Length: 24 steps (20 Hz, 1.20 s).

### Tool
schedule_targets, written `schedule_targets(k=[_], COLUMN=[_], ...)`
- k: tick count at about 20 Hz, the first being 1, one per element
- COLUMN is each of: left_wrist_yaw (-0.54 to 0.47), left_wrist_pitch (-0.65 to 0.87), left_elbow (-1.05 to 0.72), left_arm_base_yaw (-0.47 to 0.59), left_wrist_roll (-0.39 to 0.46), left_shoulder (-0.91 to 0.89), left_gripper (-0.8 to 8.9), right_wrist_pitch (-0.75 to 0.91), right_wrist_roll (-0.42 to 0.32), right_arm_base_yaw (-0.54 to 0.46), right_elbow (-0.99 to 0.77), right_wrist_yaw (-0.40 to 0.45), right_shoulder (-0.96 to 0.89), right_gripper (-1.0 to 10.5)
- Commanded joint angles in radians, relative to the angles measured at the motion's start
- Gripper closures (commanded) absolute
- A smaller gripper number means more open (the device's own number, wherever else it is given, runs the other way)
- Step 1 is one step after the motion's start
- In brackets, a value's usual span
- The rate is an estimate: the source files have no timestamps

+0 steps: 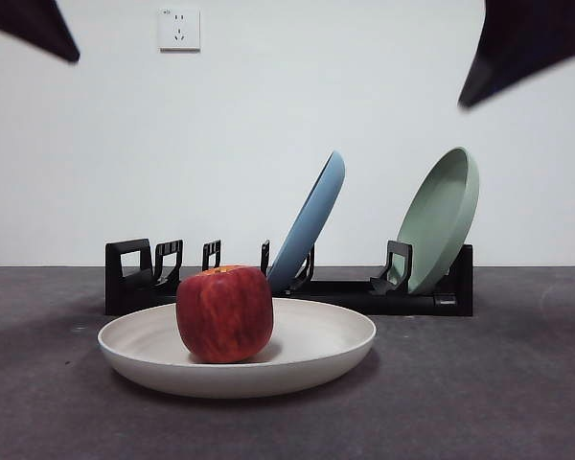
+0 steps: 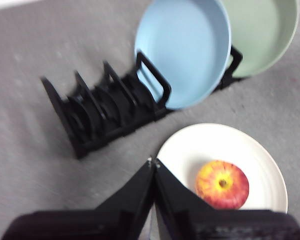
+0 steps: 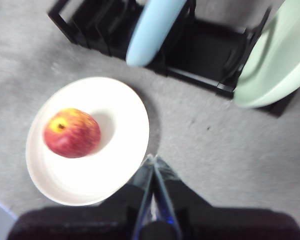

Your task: Take the yellow plate from the plate rack,put the plate on the table,take the apple from the table,put the apple in the plate

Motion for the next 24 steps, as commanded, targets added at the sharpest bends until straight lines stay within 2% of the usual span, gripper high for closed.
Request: schedule_targets(k=[1, 4, 6, 10, 13, 15, 24], left_wrist_yaw=[-0.004, -0.010, -0.017, -0.099, -0.112, -0.113, -0.113], left_wrist_pitch=[0.095, 0.243, 0.313, 0.360, 0.359, 0.336, 0.328], left_elbow=[-0.132, -0.309, -0.409, -0.544, -0.560, -0.560, -0.560], left_arm_base_yaw=[0.002, 0.002, 0.001, -0.017, -0.020, -0.020, -0.020], left_wrist_roll=[-0.061, -0.153, -0.200, -0.216, -0.223, -0.256, -0.255], left_shoulder=[-0.039, -0.116, -0.175, -0.296, -0.325, -0.325, -0.323], left_gripper=[8.23, 8.23, 8.23, 8.23, 8.22, 8.22, 8.17], right_wrist_pitch=[0.170, 0.378, 0.496, 0.635, 0.671, 0.673, 0.671], right_wrist_roll=[0.079, 0.159, 0.204, 0.222, 0.222, 0.222, 0.222], right_arm_base_yaw=[0.035, 0.106, 0.171, 0.332, 0.380, 0.380, 0.376], right_elbow=[-0.164, -0.339, -0.436, -0.541, -0.541, -0.541, -0.541], right_wrist_yaw=[0.013, 0.125, 0.164, 0.314, 0.317, 0.317, 0.317], right_shoulder=[-0.024, -0.047, -0.058, -0.061, -0.061, -0.061, -0.061], right_gripper=[9.6, 9.6, 9.6, 9.6, 9.6, 9.6, 9.5])
